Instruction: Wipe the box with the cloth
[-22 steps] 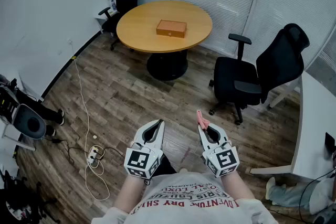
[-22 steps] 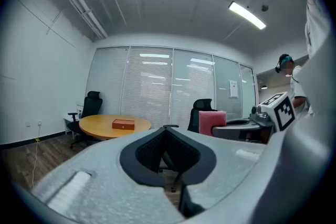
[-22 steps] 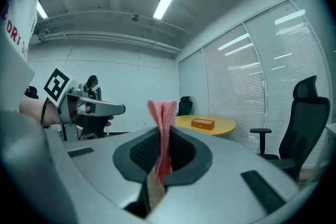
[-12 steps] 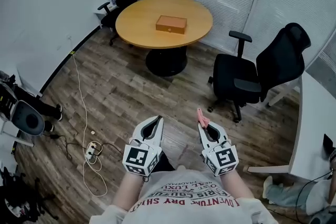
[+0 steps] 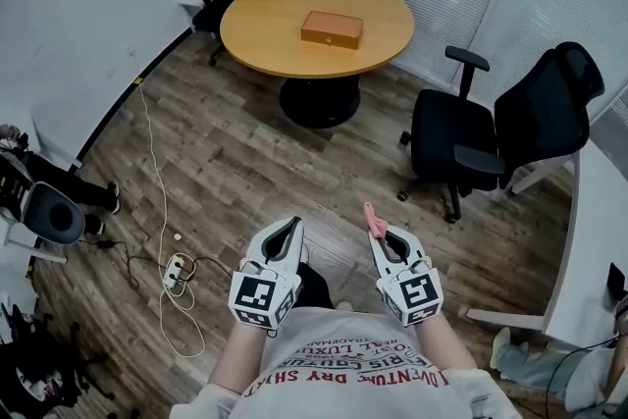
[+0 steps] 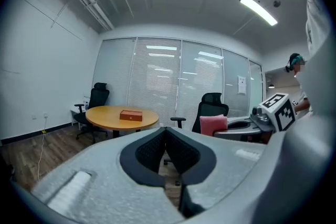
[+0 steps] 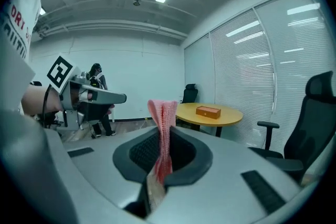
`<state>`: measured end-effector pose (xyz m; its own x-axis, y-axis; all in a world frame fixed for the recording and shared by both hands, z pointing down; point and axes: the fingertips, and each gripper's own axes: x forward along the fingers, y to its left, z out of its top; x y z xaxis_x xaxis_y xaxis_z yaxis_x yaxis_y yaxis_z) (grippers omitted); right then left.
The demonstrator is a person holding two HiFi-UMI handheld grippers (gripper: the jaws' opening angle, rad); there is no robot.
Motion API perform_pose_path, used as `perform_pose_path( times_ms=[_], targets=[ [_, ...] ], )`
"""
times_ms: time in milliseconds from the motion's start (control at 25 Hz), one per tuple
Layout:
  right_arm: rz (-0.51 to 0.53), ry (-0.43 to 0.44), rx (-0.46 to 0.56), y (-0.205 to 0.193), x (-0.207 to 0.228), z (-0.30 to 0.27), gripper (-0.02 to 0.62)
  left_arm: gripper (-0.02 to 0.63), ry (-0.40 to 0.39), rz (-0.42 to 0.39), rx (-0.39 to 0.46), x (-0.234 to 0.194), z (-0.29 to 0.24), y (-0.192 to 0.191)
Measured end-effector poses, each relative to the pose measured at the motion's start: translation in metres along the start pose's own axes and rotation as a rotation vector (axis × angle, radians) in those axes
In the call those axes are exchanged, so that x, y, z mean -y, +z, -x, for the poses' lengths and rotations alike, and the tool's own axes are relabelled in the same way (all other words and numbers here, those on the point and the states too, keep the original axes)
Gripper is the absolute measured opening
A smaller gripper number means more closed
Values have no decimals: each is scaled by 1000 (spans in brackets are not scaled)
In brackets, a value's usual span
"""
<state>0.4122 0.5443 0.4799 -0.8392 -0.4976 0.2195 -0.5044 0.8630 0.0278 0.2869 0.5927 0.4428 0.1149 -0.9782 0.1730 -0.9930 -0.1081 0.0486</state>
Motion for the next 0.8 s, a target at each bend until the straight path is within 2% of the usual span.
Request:
perform_pose_path(
  times_ms=[80, 240, 320, 600, 800],
  targets=[
    [8, 9, -14, 3, 3, -21, 28, 9, 9, 11, 0, -19, -13, 3],
    [-69, 8, -33, 13, 18, -70, 28, 9, 9, 25, 10, -62, -44, 14],
    [-73, -8, -48, 22, 27, -97, 28, 9, 6, 34, 11, -87, -59, 20],
    [-79, -52, -76, 59, 48, -202, 28, 9, -35, 34, 26, -183, -118, 50],
    [-127, -67, -97, 81, 55, -269, 29, 9, -65, 31, 30, -247, -155, 68]
  ],
)
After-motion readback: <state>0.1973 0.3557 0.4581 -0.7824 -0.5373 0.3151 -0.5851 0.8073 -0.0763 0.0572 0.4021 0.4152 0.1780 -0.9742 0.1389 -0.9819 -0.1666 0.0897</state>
